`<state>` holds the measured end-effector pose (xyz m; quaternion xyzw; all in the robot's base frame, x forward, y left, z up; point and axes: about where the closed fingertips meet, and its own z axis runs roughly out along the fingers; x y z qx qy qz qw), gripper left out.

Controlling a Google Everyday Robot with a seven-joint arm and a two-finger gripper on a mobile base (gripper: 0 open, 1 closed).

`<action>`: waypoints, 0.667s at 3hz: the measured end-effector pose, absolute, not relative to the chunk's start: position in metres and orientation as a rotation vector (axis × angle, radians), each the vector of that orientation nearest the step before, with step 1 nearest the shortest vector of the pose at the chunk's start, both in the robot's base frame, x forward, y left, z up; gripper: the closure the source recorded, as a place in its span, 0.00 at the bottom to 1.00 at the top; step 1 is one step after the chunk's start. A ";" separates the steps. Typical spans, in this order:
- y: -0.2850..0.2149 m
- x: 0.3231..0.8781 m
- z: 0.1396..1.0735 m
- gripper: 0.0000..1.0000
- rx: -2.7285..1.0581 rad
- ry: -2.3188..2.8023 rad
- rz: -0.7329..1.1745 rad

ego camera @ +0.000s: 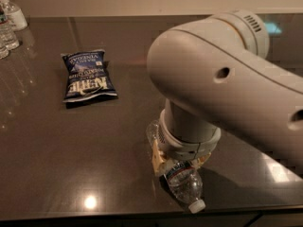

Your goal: Place water bottle upright

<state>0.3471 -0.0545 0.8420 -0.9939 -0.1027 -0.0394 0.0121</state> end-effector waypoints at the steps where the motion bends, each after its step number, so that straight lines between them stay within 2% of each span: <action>1: -0.052 0.351 0.847 0.85 -3.099 -0.282 -0.104; 2: -0.045 0.363 0.860 1.00 -3.069 -0.127 -0.047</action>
Offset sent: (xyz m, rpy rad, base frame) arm 0.0368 0.0194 0.0367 0.1137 0.1248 -0.3284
